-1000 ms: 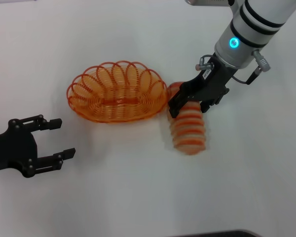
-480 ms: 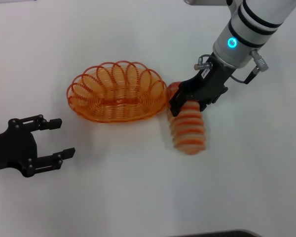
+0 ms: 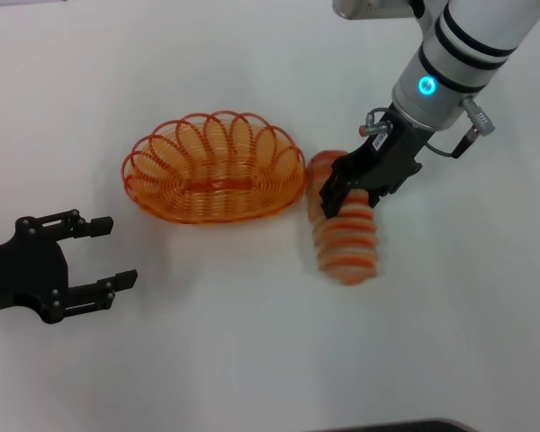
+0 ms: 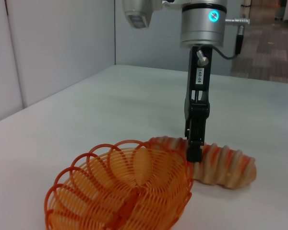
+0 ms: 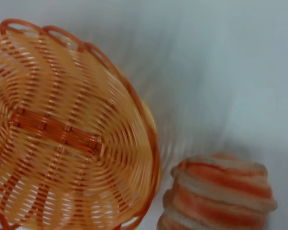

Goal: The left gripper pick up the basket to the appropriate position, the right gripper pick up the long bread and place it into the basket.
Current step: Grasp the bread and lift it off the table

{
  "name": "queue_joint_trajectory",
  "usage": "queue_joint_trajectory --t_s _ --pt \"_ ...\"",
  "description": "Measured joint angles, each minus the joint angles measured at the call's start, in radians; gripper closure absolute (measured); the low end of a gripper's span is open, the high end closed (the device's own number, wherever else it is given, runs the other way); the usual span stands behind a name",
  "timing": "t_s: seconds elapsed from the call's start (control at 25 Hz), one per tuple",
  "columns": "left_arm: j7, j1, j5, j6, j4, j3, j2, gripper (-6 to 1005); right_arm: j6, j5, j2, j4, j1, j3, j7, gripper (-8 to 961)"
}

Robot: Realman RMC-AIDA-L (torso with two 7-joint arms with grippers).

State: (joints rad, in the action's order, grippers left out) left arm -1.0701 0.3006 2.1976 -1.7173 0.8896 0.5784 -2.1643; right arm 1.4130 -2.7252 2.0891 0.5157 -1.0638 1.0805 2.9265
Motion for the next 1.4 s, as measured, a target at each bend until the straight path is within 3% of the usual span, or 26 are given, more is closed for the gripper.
queue_joint_trajectory --t_s 0.88,1.4 --pt "-0.011 0.002 0.001 0.008 0.000 -0.001 0.001 276 -0.001 0.015 -0.002 0.028 0.014 -0.003 -0.031 489" --pt "-0.011 0.002 -0.005 0.004 0.000 -0.002 0.002 275 0.015 0.027 -0.006 0.050 0.037 -0.005 -0.039 559"
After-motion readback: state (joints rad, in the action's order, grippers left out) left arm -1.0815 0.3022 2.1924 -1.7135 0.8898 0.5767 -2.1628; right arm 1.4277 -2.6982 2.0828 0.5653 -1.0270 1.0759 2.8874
